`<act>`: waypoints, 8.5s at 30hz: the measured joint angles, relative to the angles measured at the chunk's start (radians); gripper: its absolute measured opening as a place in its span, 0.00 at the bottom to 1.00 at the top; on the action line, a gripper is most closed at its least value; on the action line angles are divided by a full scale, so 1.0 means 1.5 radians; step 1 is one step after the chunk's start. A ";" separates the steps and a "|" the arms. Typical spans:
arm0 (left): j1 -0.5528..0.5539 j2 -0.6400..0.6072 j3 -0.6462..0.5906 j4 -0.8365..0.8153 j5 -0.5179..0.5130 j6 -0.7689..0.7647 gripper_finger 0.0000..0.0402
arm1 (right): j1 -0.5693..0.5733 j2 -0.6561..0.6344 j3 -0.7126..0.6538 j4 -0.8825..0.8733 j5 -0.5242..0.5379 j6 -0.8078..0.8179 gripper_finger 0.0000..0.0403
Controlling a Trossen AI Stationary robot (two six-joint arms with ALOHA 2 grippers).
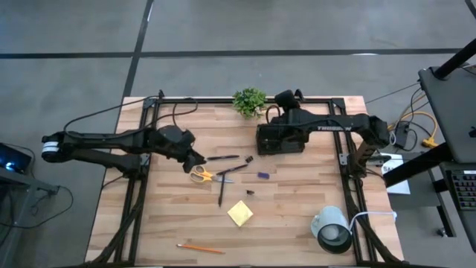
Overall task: Pick and place office supplies into organizer
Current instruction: Put the top orange pencil into the desk organizer, then put the blue eraser into the desk organizer, then put the bottom black binder clip into the desk organizer
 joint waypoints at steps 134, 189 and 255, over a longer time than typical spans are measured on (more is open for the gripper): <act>0.000 -0.013 -0.044 0.012 0.031 0.093 0.29 | 0.101 0.210 -0.136 0.466 -0.738 0.404 0.52; 0.000 -0.013 -0.044 0.017 0.031 0.090 0.29 | -0.078 0.116 -0.104 0.362 -0.591 0.254 0.35; 0.000 -0.013 -0.043 0.164 0.031 0.111 0.29 | 0.168 0.048 -0.030 0.551 -0.604 0.654 0.03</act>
